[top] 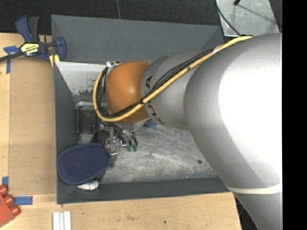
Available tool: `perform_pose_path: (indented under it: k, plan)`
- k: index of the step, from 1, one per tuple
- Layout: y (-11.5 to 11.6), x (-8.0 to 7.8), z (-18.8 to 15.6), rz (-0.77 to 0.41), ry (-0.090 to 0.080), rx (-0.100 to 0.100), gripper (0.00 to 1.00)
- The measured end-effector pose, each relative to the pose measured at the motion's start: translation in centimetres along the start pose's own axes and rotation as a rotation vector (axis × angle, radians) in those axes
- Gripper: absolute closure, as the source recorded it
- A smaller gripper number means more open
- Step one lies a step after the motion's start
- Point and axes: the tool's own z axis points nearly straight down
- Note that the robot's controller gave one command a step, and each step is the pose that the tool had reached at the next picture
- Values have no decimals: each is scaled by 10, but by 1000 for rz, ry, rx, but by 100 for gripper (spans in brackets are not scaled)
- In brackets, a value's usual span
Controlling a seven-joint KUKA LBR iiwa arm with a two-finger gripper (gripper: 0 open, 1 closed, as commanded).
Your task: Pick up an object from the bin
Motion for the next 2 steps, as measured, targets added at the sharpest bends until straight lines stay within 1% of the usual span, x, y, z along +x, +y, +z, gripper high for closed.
perform_pose_path:
  k: [1,2]
  plan:
    - [28,-13,-1,-333,-36,-4,0]
    - [-27,19,-141,-337,-31,-26,0]
